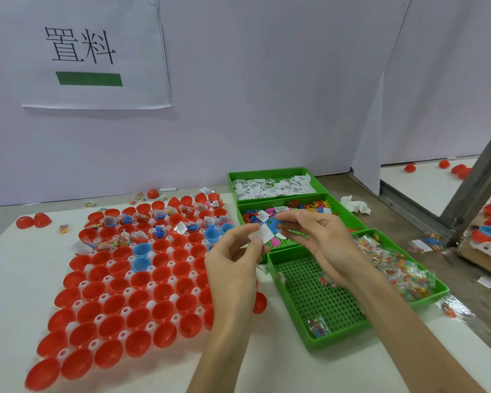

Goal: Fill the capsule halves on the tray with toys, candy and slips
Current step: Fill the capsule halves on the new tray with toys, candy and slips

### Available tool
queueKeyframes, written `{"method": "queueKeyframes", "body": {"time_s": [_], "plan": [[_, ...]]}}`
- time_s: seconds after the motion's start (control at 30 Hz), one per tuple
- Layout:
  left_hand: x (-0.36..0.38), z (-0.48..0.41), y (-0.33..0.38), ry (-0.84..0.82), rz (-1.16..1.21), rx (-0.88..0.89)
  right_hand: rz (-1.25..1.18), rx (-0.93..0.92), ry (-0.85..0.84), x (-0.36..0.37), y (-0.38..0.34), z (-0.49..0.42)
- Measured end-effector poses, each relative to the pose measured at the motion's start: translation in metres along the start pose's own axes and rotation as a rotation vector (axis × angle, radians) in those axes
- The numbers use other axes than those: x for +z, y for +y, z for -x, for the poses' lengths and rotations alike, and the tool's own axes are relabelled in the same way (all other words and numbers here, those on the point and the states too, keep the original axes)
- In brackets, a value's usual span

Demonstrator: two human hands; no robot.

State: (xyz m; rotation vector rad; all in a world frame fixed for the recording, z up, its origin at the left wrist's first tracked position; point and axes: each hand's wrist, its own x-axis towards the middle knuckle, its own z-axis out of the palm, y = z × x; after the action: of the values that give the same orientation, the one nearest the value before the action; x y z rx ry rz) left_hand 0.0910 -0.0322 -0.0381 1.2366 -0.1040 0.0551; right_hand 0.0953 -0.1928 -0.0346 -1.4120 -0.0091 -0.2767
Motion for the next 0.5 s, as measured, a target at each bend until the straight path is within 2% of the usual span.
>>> {"method": "queueKeyframes", "body": {"time_s": [0.2, 0.5], "plan": [[0.0, -0.002, -0.002, 0.033, 0.051, 0.001, -0.104, -0.01, -0.1, 0.011, 0.0, 0.004], [-0.002, -0.004, -0.004, 0.017, 0.056, -0.003, -0.099, -0.001, -0.136, 0.021, 0.002, 0.01]]}}
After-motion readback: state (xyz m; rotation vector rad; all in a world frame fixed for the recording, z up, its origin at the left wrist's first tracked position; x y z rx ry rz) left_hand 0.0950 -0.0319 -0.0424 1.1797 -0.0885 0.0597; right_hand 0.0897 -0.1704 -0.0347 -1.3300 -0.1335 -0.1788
